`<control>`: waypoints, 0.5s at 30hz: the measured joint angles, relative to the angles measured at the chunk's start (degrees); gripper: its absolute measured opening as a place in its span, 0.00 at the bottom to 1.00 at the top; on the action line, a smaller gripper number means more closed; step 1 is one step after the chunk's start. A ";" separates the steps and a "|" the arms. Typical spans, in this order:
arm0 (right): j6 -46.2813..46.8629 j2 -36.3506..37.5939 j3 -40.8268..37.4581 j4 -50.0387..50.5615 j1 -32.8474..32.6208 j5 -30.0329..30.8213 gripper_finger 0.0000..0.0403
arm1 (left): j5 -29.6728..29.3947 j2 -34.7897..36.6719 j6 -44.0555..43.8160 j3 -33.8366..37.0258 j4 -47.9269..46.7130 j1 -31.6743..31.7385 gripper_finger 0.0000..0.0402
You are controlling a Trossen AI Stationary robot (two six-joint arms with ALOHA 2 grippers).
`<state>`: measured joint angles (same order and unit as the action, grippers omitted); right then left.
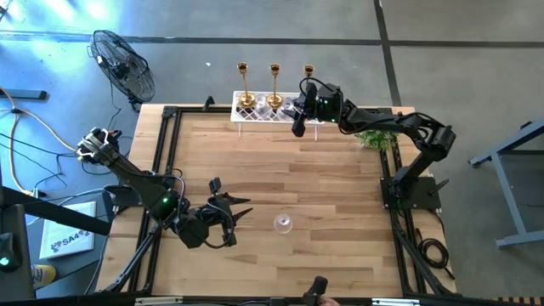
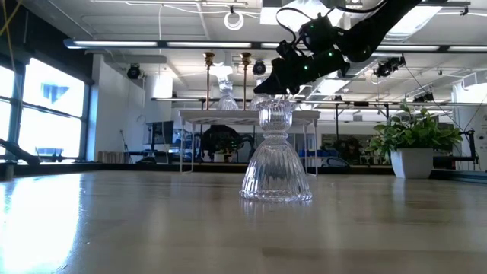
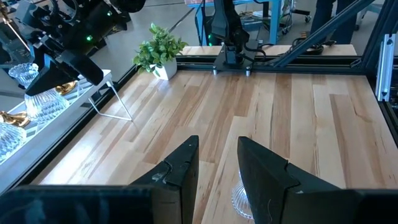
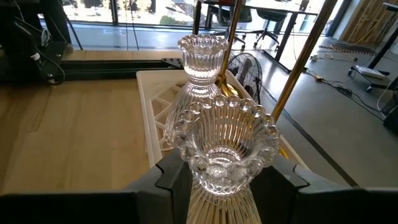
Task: Pick & Place candle stick holders
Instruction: Put the right glass candle holder on the shelf
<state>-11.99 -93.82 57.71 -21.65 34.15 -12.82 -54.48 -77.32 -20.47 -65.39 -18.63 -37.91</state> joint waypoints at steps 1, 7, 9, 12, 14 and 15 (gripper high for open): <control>0.12 0.00 0.00 0.00 0.00 0.00 0.32 | 0.00 0.00 0.00 0.00 0.02 0.00 0.27; 1.42 0.00 0.00 0.00 0.00 0.22 0.32 | 0.00 0.00 0.00 0.00 0.00 0.00 0.27; 1.27 0.00 0.00 0.00 0.00 0.24 0.33 | 0.00 0.00 0.00 0.00 -0.04 0.00 0.27; 1.25 0.00 0.00 0.01 0.00 0.22 0.36 | 0.01 0.00 0.00 0.00 -0.57 0.00 0.27; 1.23 0.00 0.04 -0.02 -0.02 0.21 0.38 | 0.00 0.00 -0.06 0.00 -0.88 0.00 0.27; 1.22 0.00 0.04 -0.02 -0.02 0.20 0.40 | 0.00 0.00 -0.44 0.00 -1.06 0.00 0.27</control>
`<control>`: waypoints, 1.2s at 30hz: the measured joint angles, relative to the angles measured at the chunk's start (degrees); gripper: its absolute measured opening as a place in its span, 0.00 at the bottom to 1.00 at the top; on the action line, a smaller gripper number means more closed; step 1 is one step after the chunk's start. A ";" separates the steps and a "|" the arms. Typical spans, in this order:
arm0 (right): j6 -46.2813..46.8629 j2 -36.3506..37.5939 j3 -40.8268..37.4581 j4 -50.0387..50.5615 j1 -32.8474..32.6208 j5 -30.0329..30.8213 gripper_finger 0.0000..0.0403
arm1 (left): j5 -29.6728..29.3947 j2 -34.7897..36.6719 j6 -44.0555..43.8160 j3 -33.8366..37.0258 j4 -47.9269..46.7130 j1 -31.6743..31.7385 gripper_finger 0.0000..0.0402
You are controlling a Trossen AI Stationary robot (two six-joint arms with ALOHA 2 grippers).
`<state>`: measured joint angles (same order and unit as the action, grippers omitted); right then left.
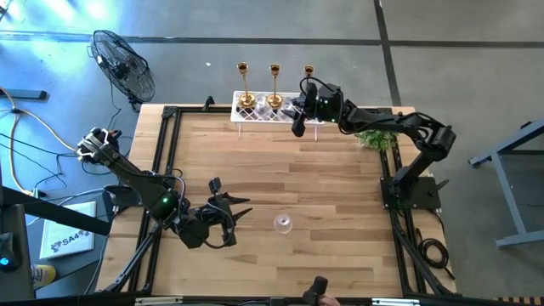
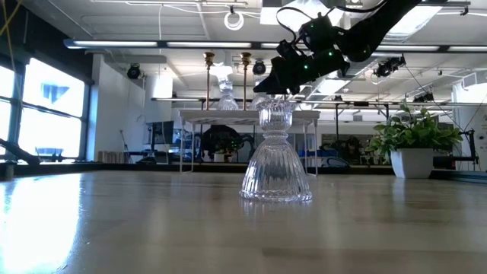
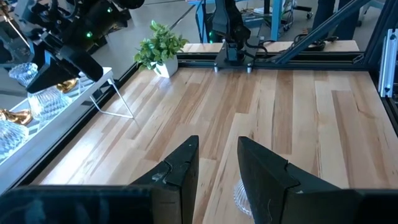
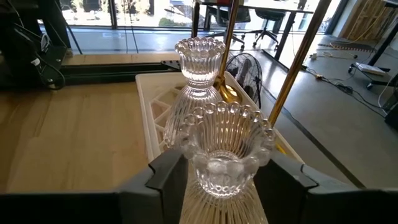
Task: Pick & Place candle stick holders
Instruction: Put the right glass candle holder on the shelf
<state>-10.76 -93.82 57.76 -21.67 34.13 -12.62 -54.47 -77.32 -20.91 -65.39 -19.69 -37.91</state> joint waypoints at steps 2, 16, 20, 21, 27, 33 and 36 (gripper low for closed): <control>0.03 0.00 0.02 0.00 0.00 0.02 0.42 | 0.02 0.00 -0.39 0.00 -0.25 0.01 0.27; 0.24 0.00 0.02 0.02 -0.17 2.07 0.55 | 0.00 0.00 -0.44 0.02 -0.25 0.00 0.27; 0.01 0.00 0.02 0.02 -0.17 3.91 0.56 | 0.00 0.00 -0.44 0.02 -0.25 0.02 0.27; -0.04 0.01 0.02 0.02 -0.17 4.10 0.56 | 0.00 0.00 -0.44 0.02 -0.25 0.02 0.27; -1.23 0.00 0.02 0.02 -0.17 4.11 0.56 | 0.00 0.00 -0.44 0.02 -0.24 0.01 0.27; -1.27 0.00 0.02 -0.01 -0.17 3.14 0.56 | 0.00 0.00 -0.44 0.02 -0.23 0.02 0.27; -1.27 0.00 0.02 -0.53 -0.22 3.10 0.56 | 0.00 0.00 -0.44 0.02 -0.23 0.02 0.27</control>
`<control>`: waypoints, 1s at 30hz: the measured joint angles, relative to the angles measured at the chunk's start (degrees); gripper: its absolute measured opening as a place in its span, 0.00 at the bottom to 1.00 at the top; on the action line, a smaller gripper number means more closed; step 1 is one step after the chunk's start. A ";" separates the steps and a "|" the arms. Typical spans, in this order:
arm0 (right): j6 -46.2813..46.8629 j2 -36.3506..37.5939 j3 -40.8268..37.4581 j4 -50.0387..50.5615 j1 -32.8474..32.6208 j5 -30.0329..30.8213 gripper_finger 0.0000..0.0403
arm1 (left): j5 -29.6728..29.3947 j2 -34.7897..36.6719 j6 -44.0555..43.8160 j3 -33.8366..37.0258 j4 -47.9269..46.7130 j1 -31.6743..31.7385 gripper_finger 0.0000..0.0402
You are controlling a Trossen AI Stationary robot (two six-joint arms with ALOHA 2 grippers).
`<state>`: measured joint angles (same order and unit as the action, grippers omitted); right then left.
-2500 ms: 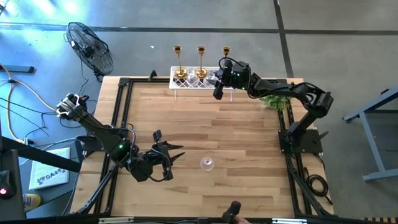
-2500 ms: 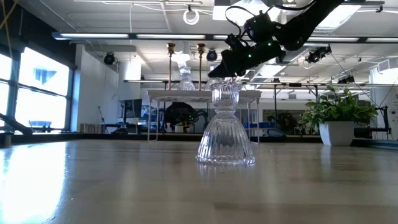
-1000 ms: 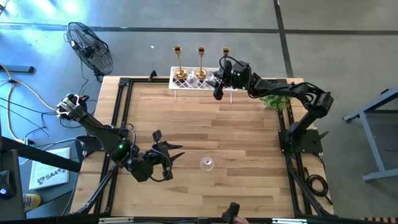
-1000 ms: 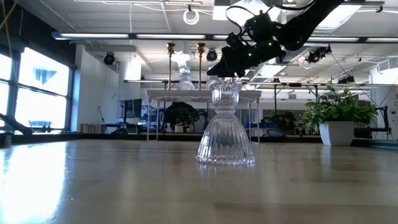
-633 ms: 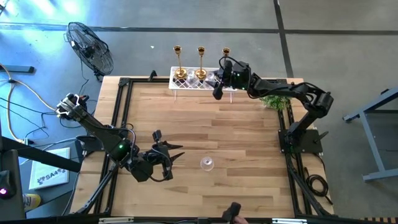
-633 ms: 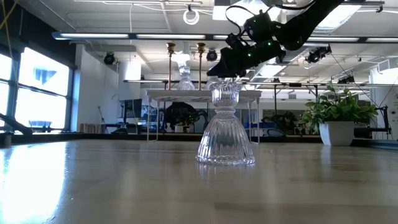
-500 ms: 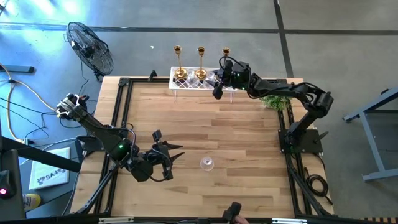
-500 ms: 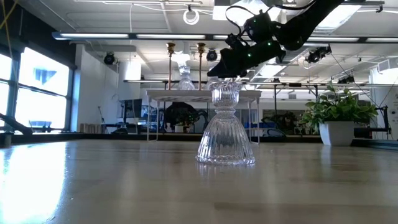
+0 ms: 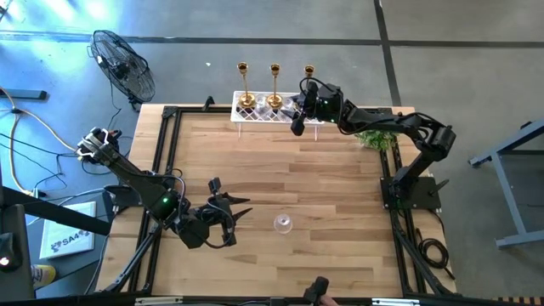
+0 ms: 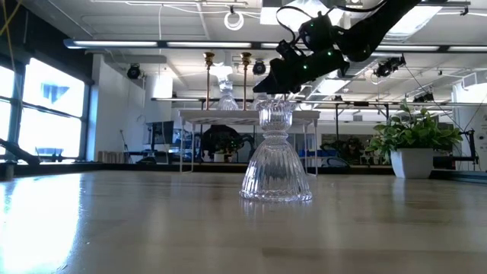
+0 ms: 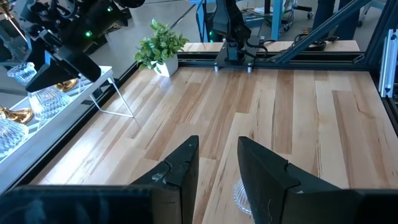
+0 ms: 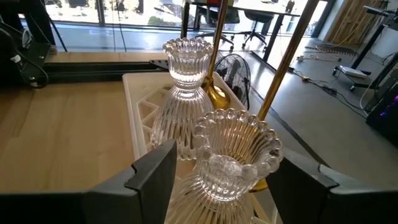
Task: Pick & Place candle stick holders
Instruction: Put the right glass candle holder on the shelf
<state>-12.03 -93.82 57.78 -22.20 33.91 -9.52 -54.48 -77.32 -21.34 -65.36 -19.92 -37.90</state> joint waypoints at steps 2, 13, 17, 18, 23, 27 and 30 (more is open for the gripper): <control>-0.03 0.00 0.00 -0.28 -0.17 0.01 0.56 | 0.00 0.00 -0.01 0.00 0.00 0.01 0.27; -3.69 0.02 -0.02 -2.12 -3.14 3.91 0.56 | 0.00 0.00 -0.02 0.00 -0.02 0.01 0.27; -3.65 0.02 -0.02 -2.07 -3.21 6.82 0.56 | 0.00 0.00 -0.02 0.00 -0.02 0.00 0.27; -3.65 0.02 -0.02 -1.86 -3.20 7.26 0.56 | 0.00 0.00 -0.06 0.00 -0.02 0.00 0.27; -3.24 0.02 -0.07 -1.17 -3.14 7.69 0.56 | 0.00 0.00 -0.24 0.00 -0.03 -0.01 0.27; -3.19 0.12 -0.07 -1.18 -3.19 7.66 0.56 | 0.00 0.00 -0.24 0.00 -0.04 0.00 0.27; -3.28 0.29 -0.07 -1.33 -3.19 7.67 0.56 | 0.00 0.00 -0.24 0.00 -0.04 0.01 0.27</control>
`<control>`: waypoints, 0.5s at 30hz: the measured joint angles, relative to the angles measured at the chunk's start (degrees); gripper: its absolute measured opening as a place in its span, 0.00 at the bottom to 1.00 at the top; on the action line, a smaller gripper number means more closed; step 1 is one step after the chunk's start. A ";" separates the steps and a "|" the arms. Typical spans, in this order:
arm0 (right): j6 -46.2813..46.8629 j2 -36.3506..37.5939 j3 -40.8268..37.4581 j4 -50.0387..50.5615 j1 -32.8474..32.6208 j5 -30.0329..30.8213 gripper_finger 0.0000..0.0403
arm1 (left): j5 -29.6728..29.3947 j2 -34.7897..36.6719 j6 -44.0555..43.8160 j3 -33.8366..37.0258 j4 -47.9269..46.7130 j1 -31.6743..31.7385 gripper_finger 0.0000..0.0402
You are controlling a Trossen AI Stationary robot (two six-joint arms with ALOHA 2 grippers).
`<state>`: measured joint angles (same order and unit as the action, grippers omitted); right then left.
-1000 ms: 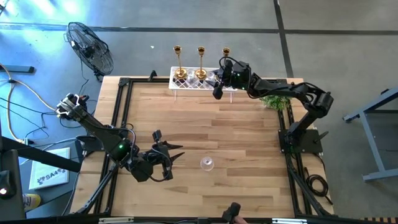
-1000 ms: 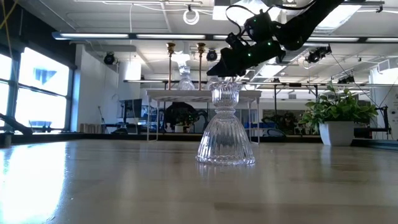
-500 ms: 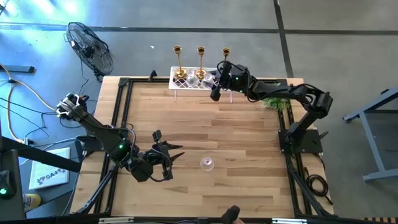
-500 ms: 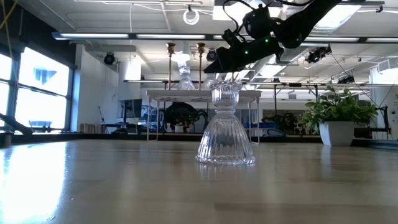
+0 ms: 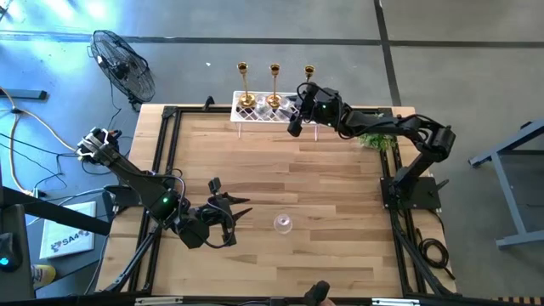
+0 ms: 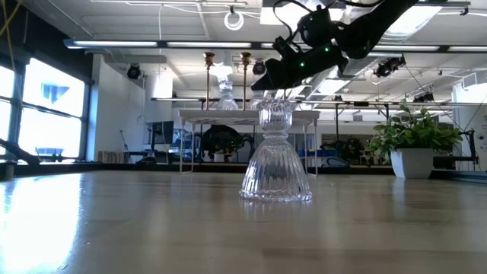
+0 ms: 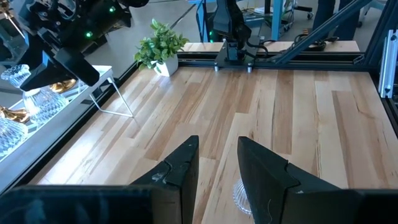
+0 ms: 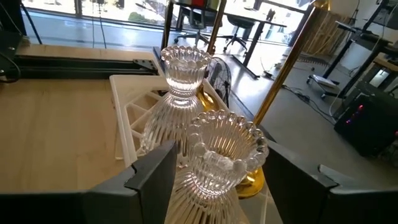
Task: Pick & Place candle stick holders
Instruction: Put the right glass candle holder on the shelf
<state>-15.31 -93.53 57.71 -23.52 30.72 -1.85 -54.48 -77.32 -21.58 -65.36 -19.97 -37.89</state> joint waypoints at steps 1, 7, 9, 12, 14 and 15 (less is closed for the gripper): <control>-0.04 0.14 0.00 0.05 0.00 0.00 0.56 | 0.00 0.00 0.00 0.00 0.00 -0.02 0.27; -1.56 0.30 0.00 -0.30 -0.04 2.85 0.56 | 0.00 0.00 0.00 0.00 -0.17 -0.01 0.27; -1.82 0.30 0.00 -0.25 -0.04 3.08 0.56 | 0.01 0.00 0.00 -0.01 -0.22 -0.01 0.27; -3.26 0.30 0.00 -0.29 -0.04 3.86 0.56 | 0.57 0.00 0.00 0.00 -0.38 -0.01 0.27; -3.39 0.30 0.00 -0.37 -0.04 3.88 0.56 | 1.18 0.00 -0.03 0.00 -0.38 -0.01 0.27; -3.37 0.30 0.00 -0.49 -0.06 3.86 0.56 | 1.18 0.00 -0.12 0.00 -0.39 -0.02 0.27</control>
<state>-18.68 -93.23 57.71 -24.02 30.66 2.01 -53.30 -77.32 -21.71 -65.36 -20.35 -37.91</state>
